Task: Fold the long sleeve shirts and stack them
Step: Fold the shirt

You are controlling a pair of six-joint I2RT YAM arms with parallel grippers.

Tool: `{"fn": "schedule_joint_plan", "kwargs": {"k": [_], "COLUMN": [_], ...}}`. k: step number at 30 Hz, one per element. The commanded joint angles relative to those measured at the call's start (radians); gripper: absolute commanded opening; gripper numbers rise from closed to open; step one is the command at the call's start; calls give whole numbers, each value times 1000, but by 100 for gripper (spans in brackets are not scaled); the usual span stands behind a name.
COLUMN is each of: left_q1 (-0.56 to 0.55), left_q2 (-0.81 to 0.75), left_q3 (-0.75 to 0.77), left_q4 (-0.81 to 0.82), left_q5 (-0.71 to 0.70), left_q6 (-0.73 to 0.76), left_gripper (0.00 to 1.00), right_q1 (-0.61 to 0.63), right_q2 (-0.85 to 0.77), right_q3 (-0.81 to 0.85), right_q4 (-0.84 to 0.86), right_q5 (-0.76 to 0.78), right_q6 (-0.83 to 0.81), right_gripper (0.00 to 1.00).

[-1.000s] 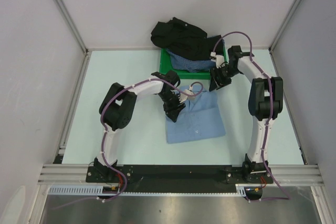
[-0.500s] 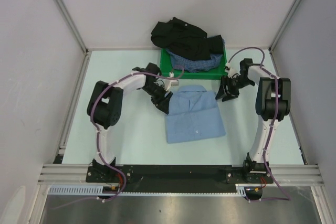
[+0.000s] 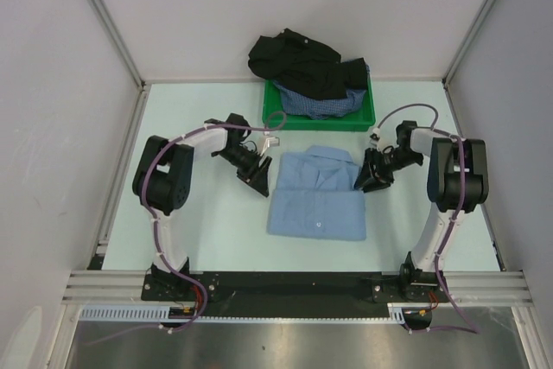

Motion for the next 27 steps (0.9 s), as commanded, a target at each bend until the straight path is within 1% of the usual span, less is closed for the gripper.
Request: {"fn": "schedule_joint_plan", "kwargs": {"k": [1,3,4,8,11,15,21,24,25,27], "left_q1": [8,8,8,3,-3,-28,-51,-58,-64,-72], "left_q2": [-55,-47,-33,0,22,28,37,45,46,54], "left_q3": [9,21,24,49,64,73,62,66,69,70], "left_q4": [37,52,63,86,92,80,77,76,77,77], "left_q5": [71,72,75,86,95,97,71,75,75,77], "left_q6": [-65,-109,-123,-178,-204,-198,-194,-189,-187,-184], "left_gripper": [56,56,56,55,54,53,52,51,50,50], "right_q1": [-57,-82,-85,-62,-18,22,36,42,45,48], "right_q2": [-57,-84,-100,-172,-198,-201,-195,-187,-186,-184], "right_q3": [112,132,132,72,14,-25,-49,-49,-48,-48], "right_q4": [-33,-103,-149,-169,-128,-97,-65,-50,-48,-50], "right_q5": [81,45,-3,-81,-71,-52,-22,-29,-32,-37], "right_q6": [-83,-109,-122,-126,-106,-102,-114,-108,-108,-109], "right_gripper": [55,56,56,55,56,54,53,45,39,36]}}
